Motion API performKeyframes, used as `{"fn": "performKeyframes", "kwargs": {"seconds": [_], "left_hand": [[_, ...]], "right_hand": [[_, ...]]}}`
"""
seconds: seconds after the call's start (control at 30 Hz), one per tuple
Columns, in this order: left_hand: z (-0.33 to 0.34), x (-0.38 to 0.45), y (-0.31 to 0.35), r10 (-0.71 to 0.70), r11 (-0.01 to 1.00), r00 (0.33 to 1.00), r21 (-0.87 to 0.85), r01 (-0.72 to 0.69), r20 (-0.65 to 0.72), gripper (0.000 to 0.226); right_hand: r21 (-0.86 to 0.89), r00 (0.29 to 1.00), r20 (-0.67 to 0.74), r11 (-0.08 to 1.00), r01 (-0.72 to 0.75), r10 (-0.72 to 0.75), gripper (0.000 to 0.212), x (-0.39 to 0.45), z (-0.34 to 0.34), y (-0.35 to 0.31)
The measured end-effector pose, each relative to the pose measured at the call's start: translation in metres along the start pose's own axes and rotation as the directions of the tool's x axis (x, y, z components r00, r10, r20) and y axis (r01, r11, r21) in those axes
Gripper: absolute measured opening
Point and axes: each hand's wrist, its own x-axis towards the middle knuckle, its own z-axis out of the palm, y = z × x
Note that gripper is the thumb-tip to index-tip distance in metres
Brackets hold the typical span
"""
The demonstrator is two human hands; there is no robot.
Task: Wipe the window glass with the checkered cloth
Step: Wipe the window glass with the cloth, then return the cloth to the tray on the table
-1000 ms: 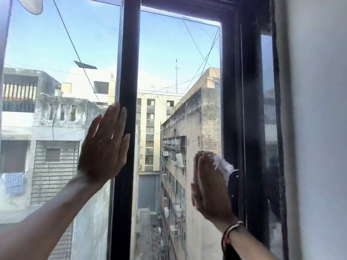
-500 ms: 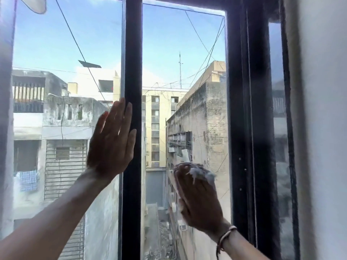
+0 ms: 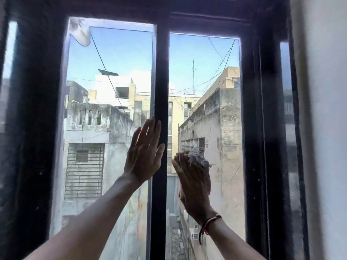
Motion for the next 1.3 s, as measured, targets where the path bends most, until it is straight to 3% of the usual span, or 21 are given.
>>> {"fn": "performKeyframes", "kwargs": {"seconds": [0.1,0.17,0.2,0.27,0.37,0.43,0.5,0.57,0.67,0.73,0.77,0.83,0.9,1.0,1.13,1.23,1.3], "left_hand": [[-0.038,0.005,0.003,-0.036,0.952,0.980,-0.290,0.093,0.195,0.063],[-0.063,-0.004,0.008,-0.106,0.871,0.962,-0.442,0.212,0.253,0.063],[-0.075,-0.011,0.011,-0.148,0.823,0.947,-0.495,0.278,0.286,0.064],[-0.098,-0.028,0.014,-0.203,0.706,0.900,-0.579,0.408,0.386,0.069],[-0.136,-0.051,0.013,-0.156,0.482,0.819,-0.681,0.551,0.552,0.076],[-0.173,-0.068,0.006,-0.132,0.290,0.758,-0.706,0.646,0.639,0.055],[-0.208,-0.098,-0.004,-0.242,0.184,0.695,-0.671,0.718,0.677,0.033],[-0.240,-0.142,-0.015,-0.421,0.176,0.626,-0.618,0.766,0.656,0.038],[-0.276,-0.231,-0.029,-0.691,0.194,0.469,-0.483,0.854,0.550,0.044],[-0.294,-0.303,-0.026,-0.832,0.104,0.294,-0.389,0.915,0.470,0.042],[-0.302,-0.343,-0.022,-0.868,0.025,0.190,-0.343,0.939,0.459,0.042],[-0.319,-0.422,-0.004,-0.870,-0.158,-0.037,-0.206,0.966,0.492,0.055],[-0.338,-0.506,0.018,-0.824,-0.309,-0.244,-0.045,0.950,0.511,0.062],[-0.367,-0.622,0.046,-0.750,-0.487,-0.470,0.092,0.868,0.466,0.033],[-0.389,-0.753,0.085,-0.628,-0.640,-0.712,0.310,0.703,0.316,0.032],[-0.388,-0.822,0.104,-0.632,-0.651,-0.760,0.427,0.627,0.152,0.029],[-0.381,-0.853,0.107,-0.621,-0.646,-0.772,0.469,0.602,0.137,0.032]], "right_hand": [[0.235,0.985,0.026,0.957,-0.170,0.168,0.096,0.018,-0.031,-0.022],[0.479,0.956,0.065,0.832,-0.281,0.286,0.090,0.034,-0.060,-0.037],[0.614,0.931,0.106,0.714,-0.337,0.349,0.088,0.042,-0.075,-0.046],[0.809,0.840,0.291,0.351,-0.472,0.458,0.085,0.055,-0.104,-0.073],[0.823,0.750,0.555,-0.104,-0.559,0.359,0.078,0.070,-0.137,-0.110],[0.717,0.689,0.690,-0.336,-0.610,0.222,0.075,0.076,-0.150,-0.141],[0.589,0.609,0.781,-0.482,-0.649,0.135,0.070,0.075,-0.156,-0.176],[0.476,0.524,0.848,-0.539,-0.695,0.073,0.064,0.062,-0.153,-0.219],[0.233,0.314,0.948,-0.550,-0.802,-0.057,0.057,0.009,-0.133,-0.289],[0.027,0.142,0.972,-0.514,-0.857,-0.186,0.062,-0.048,-0.121,-0.336],[-0.062,0.064,0.961,-0.436,-0.898,-0.268,0.067,-0.081,-0.118,-0.360],[-0.174,-0.052,0.914,-0.275,-0.945,-0.401,0.056,-0.151,-0.118,-0.407],[-0.246,-0.143,0.894,-0.198,-0.949,-0.424,0.039,-0.222,-0.120,-0.448],[-0.303,-0.274,0.879,-0.015,-0.953,-0.390,0.031,-0.315,-0.119,-0.503],[-0.388,-0.433,0.832,0.193,-0.901,-0.347,0.034,-0.421,-0.110,-0.577],[-0.376,-0.481,0.827,0.350,-0.858,-0.292,0.041,-0.491,-0.096,-0.620],[-0.317,-0.482,0.797,0.425,-0.848,-0.365,0.040,-0.530,-0.084,-0.639]]}}
